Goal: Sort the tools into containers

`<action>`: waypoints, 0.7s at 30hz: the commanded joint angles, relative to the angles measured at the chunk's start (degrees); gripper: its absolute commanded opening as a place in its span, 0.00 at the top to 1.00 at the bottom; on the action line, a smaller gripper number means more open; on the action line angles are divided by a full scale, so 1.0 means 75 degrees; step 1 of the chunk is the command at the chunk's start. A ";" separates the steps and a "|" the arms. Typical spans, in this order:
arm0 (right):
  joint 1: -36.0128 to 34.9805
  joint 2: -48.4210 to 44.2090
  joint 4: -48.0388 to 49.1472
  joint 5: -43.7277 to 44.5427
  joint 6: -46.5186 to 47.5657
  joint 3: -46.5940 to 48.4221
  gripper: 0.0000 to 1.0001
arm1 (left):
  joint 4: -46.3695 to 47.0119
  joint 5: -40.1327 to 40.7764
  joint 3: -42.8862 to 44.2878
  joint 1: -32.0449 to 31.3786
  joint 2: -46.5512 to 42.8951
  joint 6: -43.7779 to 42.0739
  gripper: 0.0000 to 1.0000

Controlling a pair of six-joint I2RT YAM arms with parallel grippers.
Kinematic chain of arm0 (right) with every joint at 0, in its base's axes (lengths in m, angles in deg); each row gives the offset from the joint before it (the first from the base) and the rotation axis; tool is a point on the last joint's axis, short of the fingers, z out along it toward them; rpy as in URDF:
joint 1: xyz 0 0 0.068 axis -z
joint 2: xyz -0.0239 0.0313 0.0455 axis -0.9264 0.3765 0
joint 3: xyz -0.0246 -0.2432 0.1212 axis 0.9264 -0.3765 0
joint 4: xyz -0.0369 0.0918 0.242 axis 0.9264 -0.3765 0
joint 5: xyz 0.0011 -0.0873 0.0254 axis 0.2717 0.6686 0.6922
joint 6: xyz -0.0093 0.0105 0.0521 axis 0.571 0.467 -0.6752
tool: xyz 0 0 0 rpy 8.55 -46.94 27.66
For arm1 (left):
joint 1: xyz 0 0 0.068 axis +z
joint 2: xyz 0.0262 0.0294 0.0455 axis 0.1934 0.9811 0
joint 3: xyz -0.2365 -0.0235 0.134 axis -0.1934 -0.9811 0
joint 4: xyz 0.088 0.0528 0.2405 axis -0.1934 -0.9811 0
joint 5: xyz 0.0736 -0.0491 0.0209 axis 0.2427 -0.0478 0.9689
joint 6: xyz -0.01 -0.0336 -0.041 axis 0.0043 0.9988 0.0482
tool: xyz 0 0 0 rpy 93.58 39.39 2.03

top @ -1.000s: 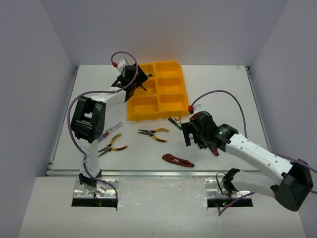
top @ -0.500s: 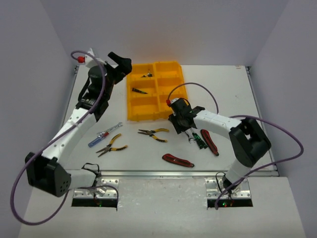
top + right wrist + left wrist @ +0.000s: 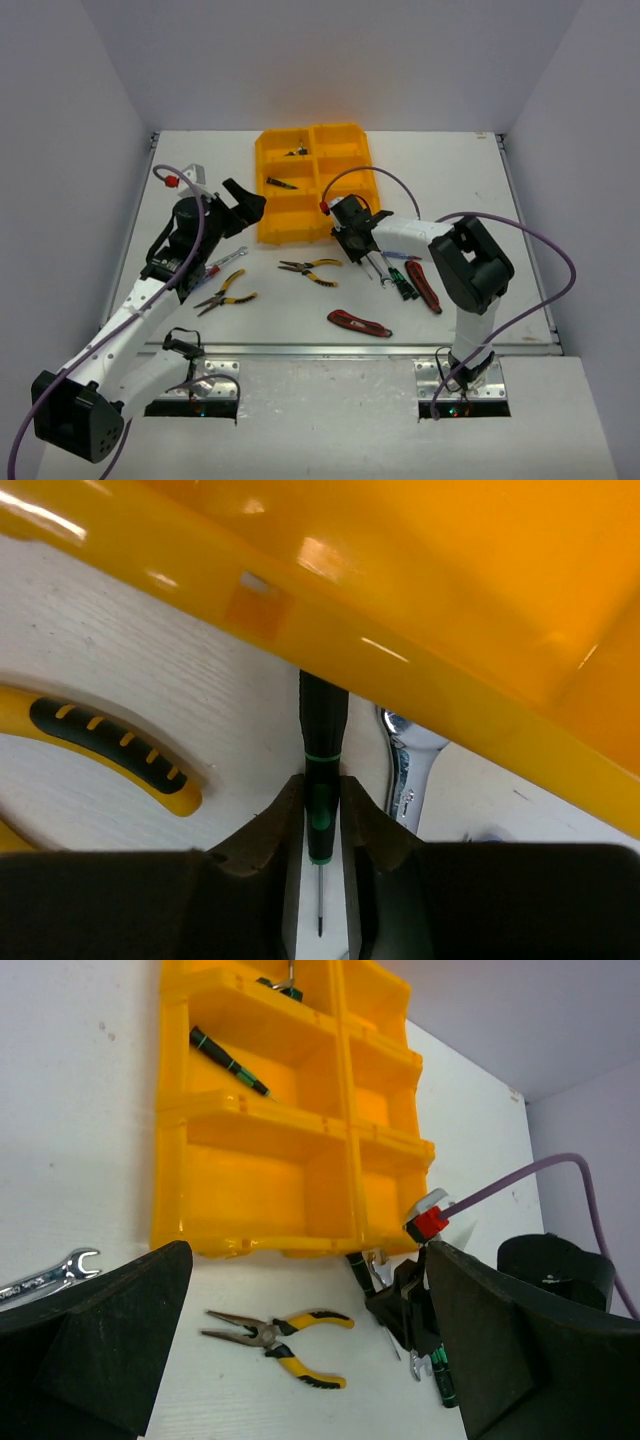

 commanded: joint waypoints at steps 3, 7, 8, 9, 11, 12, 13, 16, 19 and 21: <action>-0.0025 -0.0149 0.0506 -0.0714 -0.0210 -0.0271 0.91 | 0.0118 -0.0356 -0.0194 0.0069 -0.0449 -0.0247 0.00; -0.0157 -0.0911 0.0567 -0.0614 -0.0531 -0.0672 1.00 | 0.0465 -0.1209 -0.0251 0.0058 -0.0247 -0.0201 0.00; -0.0197 -0.1286 0.0558 -0.0593 -0.0574 -0.0737 1.00 | 0.0900 -0.1704 -0.0300 0.0057 -0.0175 -0.0101 0.00; -0.0225 -0.1574 0.0546 -0.0588 -0.0610 -0.0805 1.00 | 0.1198 -0.2076 -0.0365 0.0040 -0.0088 0.0006 0.00; -0.0365 -0.2324 0.0449 -0.0620 -0.0702 -0.0957 1.00 | 0.1882 -0.2746 -0.0565 -0.0104 0.0220 0.0392 0.00; -0.0489 -0.2782 0.0426 -0.0757 -0.0747 -0.1071 1.00 | 0.2316 -0.3002 -0.0684 -0.0292 0.0427 0.0645 0.00; -0.0629 -0.3143 0.0437 -0.0901 -0.0775 -0.1187 1.00 | 0.2699 -0.3178 -0.0792 -0.0532 0.0602 0.0831 0.00; -0.1006 -0.4004 0.0585 -0.1331 -0.0812 -0.1507 1.00 | 0.3871 -0.3497 -0.1033 -0.1323 0.1240 0.1242 0.00; -0.1057 -0.4885 0.1099 -0.2185 -0.0918 -0.1930 1.00 | 0.4904 -0.3655 -0.1122 -0.1723 0.1571 0.1604 0.04; -0.1071 -0.5514 0.1474 -0.2625 -0.1032 -0.2218 1.00 | 0.5388 -0.3677 -0.1073 -0.1878 0.1889 0.1790 0.13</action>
